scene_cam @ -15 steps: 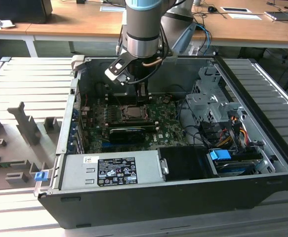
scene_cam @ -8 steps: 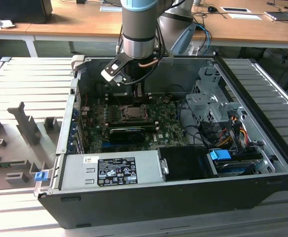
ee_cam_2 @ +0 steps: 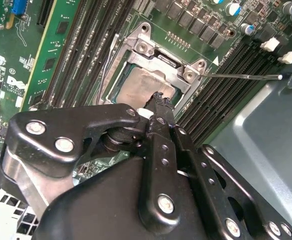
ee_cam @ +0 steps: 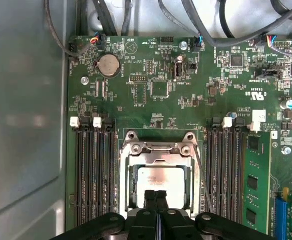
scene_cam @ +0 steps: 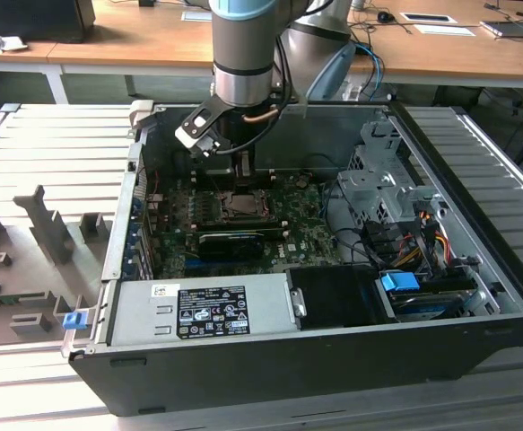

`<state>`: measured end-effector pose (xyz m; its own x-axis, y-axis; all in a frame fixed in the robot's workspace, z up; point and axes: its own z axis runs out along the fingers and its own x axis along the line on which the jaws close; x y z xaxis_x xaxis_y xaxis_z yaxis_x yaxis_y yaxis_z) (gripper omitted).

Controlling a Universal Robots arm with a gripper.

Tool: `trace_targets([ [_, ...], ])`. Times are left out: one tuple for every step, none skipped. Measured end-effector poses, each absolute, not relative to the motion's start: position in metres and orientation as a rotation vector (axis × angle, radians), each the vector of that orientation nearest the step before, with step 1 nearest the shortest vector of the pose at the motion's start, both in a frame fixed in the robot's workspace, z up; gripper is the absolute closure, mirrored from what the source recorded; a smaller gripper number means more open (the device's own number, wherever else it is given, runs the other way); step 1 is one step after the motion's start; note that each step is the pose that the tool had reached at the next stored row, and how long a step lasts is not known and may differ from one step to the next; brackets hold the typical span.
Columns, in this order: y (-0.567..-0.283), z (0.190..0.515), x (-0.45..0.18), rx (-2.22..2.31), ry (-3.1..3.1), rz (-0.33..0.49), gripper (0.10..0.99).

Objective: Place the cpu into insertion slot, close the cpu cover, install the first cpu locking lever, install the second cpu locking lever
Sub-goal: 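Close the cpu cover, then install the first cpu locking lever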

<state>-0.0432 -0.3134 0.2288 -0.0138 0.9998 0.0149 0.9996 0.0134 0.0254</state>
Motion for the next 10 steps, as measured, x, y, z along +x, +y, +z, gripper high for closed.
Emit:
trace_targets([
  [-0.3134, 0.2288, -0.0436, 2.201, 2.231, 0.045, 0.98],
  [-0.3134, 0.2288, -0.0438, 2.201, 2.231, 0.045, 0.98],
  [-0.3135, 0.2289, -0.0438, 2.201, 2.231, 0.045, 0.98],
  [-0.3134, 0.23, -0.0438, 2.201, 2.231, 0.045, 0.98],
  [-0.3135, 0.2312, -0.0439, 2.201, 2.231, 0.044, 0.98],
  [-0.3135, 0.232, -0.0439, 2.201, 2.231, 0.044, 0.98],
  [-0.3134, 0.2329, -0.0438, 2.201, 2.231, 0.044, 0.98],
  [-0.3134, 0.2338, -0.0438, 2.201, 2.231, 0.044, 0.98],
  [-0.3134, 0.2355, -0.0438, 2.2, 2.231, 0.043, 0.98],
  [-0.3134, 0.2374, -0.0438, 2.2, 2.23, 0.043, 0.98],
])
